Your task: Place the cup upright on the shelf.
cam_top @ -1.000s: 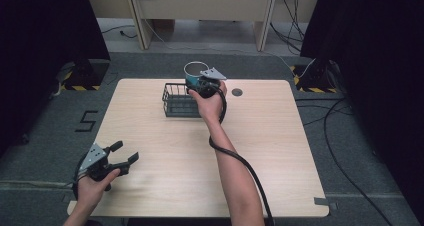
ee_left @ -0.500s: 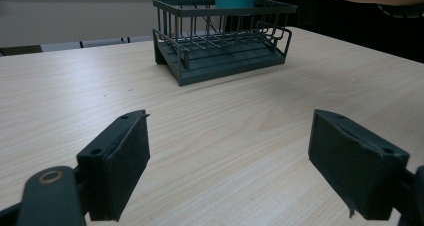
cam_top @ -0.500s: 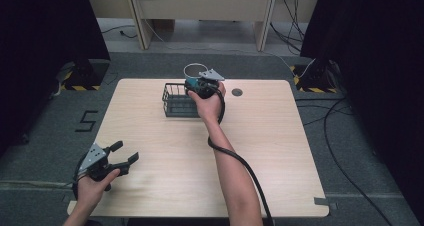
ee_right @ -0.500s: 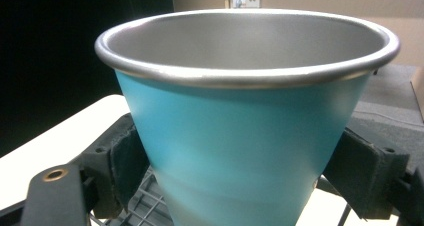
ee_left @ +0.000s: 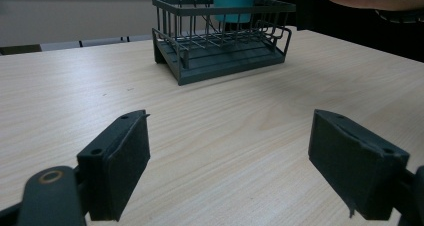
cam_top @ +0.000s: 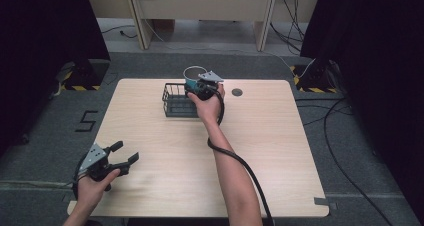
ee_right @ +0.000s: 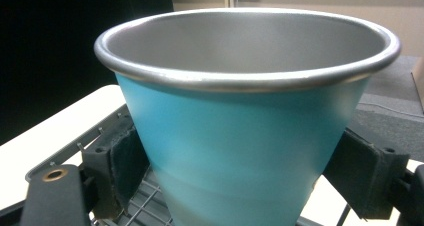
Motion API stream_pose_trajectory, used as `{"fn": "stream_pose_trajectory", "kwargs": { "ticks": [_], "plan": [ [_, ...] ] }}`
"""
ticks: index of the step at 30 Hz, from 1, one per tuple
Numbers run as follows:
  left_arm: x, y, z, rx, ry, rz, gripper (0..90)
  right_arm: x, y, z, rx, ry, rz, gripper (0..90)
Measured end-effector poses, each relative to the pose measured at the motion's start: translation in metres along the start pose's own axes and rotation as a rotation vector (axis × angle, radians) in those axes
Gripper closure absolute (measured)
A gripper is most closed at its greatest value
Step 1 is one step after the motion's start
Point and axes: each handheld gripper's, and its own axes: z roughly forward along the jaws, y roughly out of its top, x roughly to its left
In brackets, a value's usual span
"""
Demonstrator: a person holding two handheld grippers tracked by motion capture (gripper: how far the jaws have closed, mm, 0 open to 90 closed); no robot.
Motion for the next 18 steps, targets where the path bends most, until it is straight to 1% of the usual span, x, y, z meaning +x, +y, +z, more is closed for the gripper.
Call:
{"fn": "stream_pose_trajectory", "kwargs": {
  "ticks": [7,12,18],
  "plan": [
    [-0.001,0.000,0.000,-0.003,0.001,0.000,16.1,0.000,-0.005,0.001,0.013,-0.009,-0.004,18.4],
    [-0.001,0.000,0.000,-0.001,0.000,0.002,16.0,-0.002,-0.012,0.003,0.031,-0.020,-0.009,18.4],
    [-0.001,0.000,0.000,-0.001,0.001,0.002,16.0,-0.001,-0.012,0.004,0.037,-0.021,-0.017,18.4]
  ]
}}
